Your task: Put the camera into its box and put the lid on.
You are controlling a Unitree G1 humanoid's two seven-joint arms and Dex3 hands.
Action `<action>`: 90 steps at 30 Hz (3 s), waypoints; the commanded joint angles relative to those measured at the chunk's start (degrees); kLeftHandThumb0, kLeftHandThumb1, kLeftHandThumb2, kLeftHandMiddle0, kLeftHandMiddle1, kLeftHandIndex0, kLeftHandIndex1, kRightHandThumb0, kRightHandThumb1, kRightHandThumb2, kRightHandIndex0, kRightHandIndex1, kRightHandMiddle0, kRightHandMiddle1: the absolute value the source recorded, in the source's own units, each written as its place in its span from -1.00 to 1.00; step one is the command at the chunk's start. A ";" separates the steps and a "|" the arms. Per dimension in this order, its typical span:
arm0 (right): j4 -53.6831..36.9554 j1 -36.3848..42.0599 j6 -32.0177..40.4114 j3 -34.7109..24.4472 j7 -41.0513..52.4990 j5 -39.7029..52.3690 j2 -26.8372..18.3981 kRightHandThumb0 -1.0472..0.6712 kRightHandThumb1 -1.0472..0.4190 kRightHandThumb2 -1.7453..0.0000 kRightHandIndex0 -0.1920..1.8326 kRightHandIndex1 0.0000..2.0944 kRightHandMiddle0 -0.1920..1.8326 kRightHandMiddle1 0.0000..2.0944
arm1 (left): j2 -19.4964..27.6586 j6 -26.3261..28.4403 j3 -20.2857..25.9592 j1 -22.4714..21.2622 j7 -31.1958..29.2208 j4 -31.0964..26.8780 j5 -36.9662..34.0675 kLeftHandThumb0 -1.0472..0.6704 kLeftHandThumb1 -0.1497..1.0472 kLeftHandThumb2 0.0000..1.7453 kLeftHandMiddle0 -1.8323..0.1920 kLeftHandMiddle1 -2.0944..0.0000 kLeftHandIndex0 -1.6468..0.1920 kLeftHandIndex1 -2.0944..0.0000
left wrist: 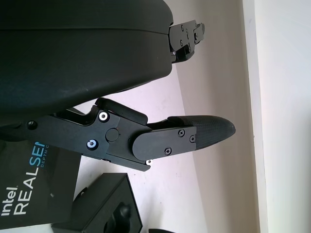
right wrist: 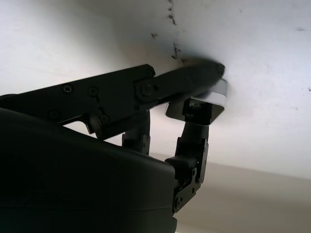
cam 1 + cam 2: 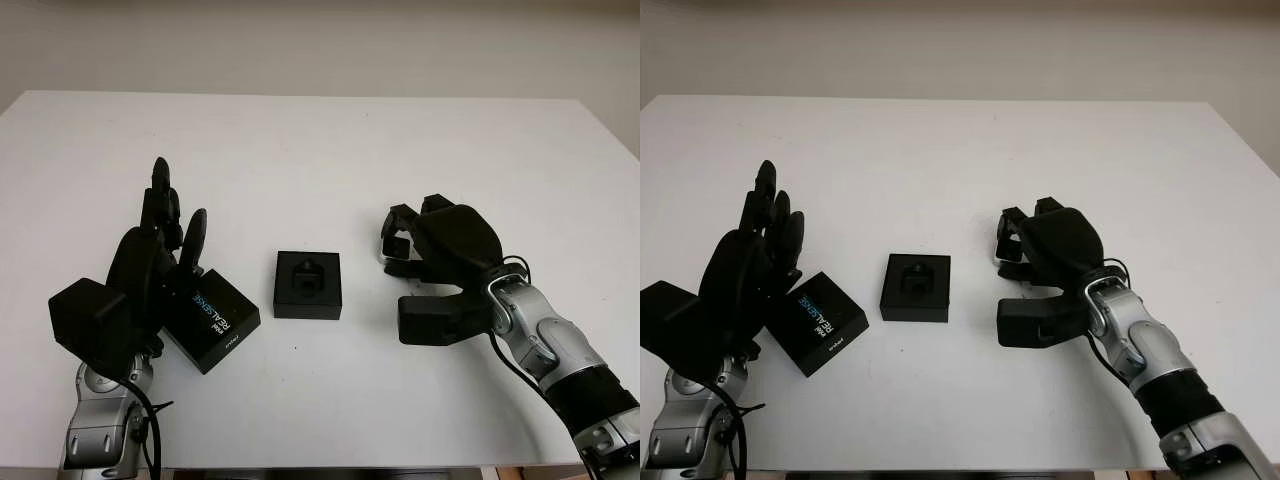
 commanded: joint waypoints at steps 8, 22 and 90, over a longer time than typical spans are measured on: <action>2.86 1.37 1.19 -10.23 11.57 24.96 6.94 -0.20 -0.97 0.93 -0.80 0.50 -0.61 0.84 | -0.04 -0.37 -0.05 0.76 -0.10 -0.77 -0.35 -0.61 1.00 -0.40 0.98 0.95 0.99 0.95; 0.57 -1.07 1.56 -12.43 18.19 31.97 8.08 -0.22 -0.97 0.94 -0.90 0.42 -0.64 0.94 | -0.87 -0.01 -1.20 1.41 0.75 -1.26 0.48 -0.62 1.00 -0.40 0.98 0.95 1.00 0.95; -19.17 -3.00 26.29 -9.46 42.26 47.23 9.18 -0.32 -0.95 0.94 -0.67 -0.58 -0.56 0.86 | -3.25 1.65 -3.66 2.09 3.02 -3.73 1.16 -0.59 1.00 -0.41 1.00 0.95 1.00 0.97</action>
